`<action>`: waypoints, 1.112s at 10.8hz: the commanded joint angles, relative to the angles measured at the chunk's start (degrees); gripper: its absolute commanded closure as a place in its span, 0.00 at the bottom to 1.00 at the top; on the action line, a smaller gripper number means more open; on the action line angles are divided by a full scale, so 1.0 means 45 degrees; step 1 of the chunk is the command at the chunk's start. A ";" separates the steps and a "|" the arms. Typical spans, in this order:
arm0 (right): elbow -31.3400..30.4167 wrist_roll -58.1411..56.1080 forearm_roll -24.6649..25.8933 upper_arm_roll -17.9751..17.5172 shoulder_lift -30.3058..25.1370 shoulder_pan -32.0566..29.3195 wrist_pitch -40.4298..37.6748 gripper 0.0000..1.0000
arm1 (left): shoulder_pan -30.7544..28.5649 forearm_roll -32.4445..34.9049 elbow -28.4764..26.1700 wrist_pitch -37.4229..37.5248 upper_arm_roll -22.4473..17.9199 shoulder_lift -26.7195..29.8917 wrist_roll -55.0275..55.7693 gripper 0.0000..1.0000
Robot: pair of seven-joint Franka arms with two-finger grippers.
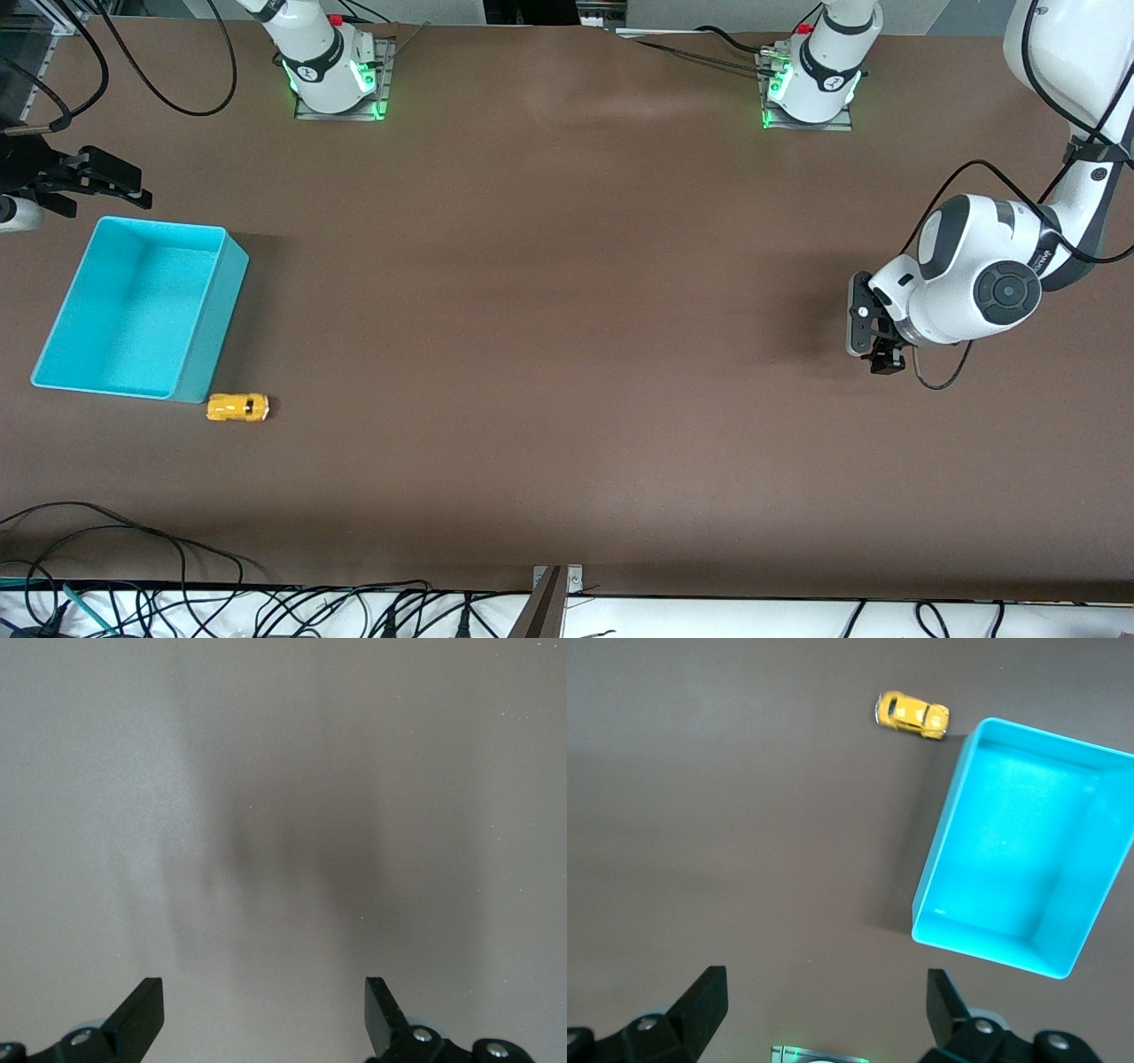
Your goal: Wind up and store yellow beetle car
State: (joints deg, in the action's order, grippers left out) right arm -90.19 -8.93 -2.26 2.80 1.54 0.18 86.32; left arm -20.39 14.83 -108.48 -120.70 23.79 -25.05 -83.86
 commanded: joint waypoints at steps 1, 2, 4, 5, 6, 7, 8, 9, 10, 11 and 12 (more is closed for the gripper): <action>0.0159 -0.0164 -0.0259 0.0022 -0.0049 -0.0020 -0.0217 0.00 | -0.0020 0.0200 0.0141 0.0259 0.0084 -0.0019 0.0237 0.00; 0.0178 -0.0164 -0.0278 0.0022 -0.0030 -0.0020 -0.0217 0.00 | -0.0039 0.0200 0.0141 0.0259 0.0104 -0.0019 0.0237 0.00; 0.0159 -0.0164 -0.0259 -0.0017 -0.0029 -0.0001 -0.0217 0.00 | -0.0039 0.0181 0.0141 0.0317 0.0104 0.0136 0.0488 0.00; 0.0159 -0.0164 -0.0278 -0.0017 -0.0029 0.0000 -0.0179 0.00 | -0.0039 0.0142 0.0141 0.0569 0.0104 0.0370 0.0935 0.00; 0.0159 -0.0164 -0.0259 -0.0036 -0.0010 0.0019 -0.0178 0.00 | 0.0115 -0.0245 0.0218 0.0842 0.0104 0.0681 0.1501 0.00; 0.0178 -0.0184 -0.0240 -0.0037 -0.0010 0.0039 -0.0178 0.00 | 0.0213 -0.0829 0.0238 0.1077 0.0065 0.1033 0.2048 0.00; 0.0178 -0.0184 -0.0240 -0.0037 -0.0010 0.0039 -0.0140 0.00 | 0.0272 -0.1338 0.0238 0.1234 0.0007 0.1384 0.2846 0.00; 0.0178 -0.0184 -0.0240 -0.0056 -0.0010 0.0039 -0.0178 0.00 | 0.0447 -0.1594 0.0238 0.1429 -0.0013 0.1755 0.3840 0.00; 0.0159 -0.0184 -0.0259 -0.0056 0.0009 0.0039 -0.0159 0.00 | 0.0719 -0.1597 0.0238 0.1624 -0.0013 0.2126 0.5087 0.00; 0.0159 -0.0184 -0.0259 -0.0037 0.0010 0.0039 -0.0159 0.00 | 0.0974 -0.1616 0.0258 0.1819 -0.0033 0.2516 0.6395 0.00; 0.0178 -0.0184 -0.0240 -0.0037 0.0010 0.0039 -0.0140 0.00 | 0.1227 -0.1752 0.0587 0.2247 -0.0130 0.2772 0.7588 0.00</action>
State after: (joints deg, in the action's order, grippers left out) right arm -90.19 -9.08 -2.29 2.51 1.56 0.35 86.32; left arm -16.85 8.40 -106.62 -113.54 24.17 -15.74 -56.77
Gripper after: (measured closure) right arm 0.000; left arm 0.000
